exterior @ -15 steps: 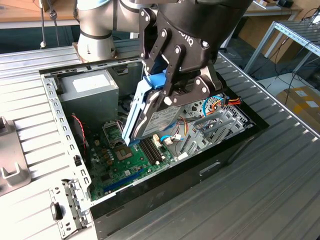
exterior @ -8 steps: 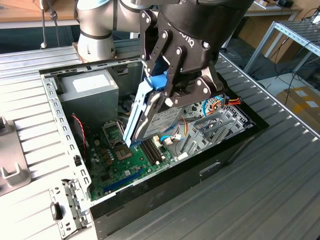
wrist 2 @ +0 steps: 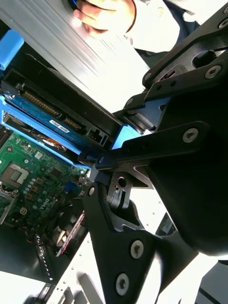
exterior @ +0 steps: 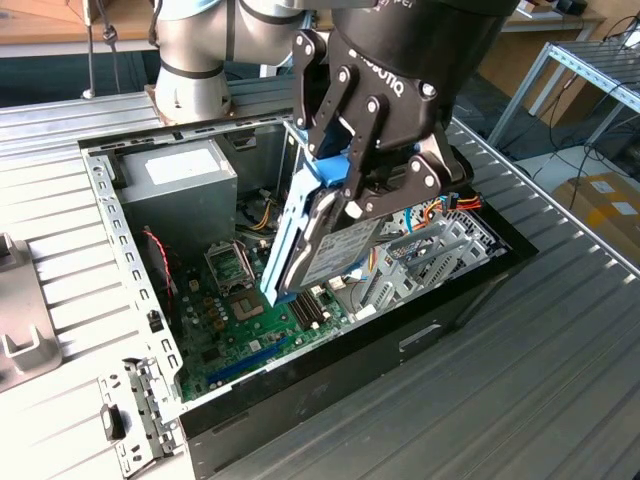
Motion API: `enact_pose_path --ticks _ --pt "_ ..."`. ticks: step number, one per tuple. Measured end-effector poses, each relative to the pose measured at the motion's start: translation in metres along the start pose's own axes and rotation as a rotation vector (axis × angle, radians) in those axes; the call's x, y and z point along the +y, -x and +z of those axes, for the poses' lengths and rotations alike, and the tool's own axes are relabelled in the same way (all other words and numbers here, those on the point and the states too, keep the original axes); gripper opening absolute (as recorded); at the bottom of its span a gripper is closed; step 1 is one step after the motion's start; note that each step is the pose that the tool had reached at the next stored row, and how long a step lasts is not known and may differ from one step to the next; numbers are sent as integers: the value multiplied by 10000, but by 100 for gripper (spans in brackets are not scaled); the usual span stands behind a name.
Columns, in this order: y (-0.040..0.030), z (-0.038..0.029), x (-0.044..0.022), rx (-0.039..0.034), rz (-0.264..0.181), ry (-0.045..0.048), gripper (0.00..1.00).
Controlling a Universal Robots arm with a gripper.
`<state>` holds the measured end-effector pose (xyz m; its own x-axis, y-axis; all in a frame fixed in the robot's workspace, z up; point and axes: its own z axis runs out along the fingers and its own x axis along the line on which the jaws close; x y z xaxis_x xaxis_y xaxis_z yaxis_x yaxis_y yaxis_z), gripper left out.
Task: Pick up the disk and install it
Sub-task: 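Insert the disk into the insertion slot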
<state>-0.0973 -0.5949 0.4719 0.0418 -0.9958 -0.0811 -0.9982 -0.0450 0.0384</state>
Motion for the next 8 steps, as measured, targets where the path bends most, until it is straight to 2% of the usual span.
enact_pose_path --ticks 8 --pt "-2 3 -48 1 0 0 37"
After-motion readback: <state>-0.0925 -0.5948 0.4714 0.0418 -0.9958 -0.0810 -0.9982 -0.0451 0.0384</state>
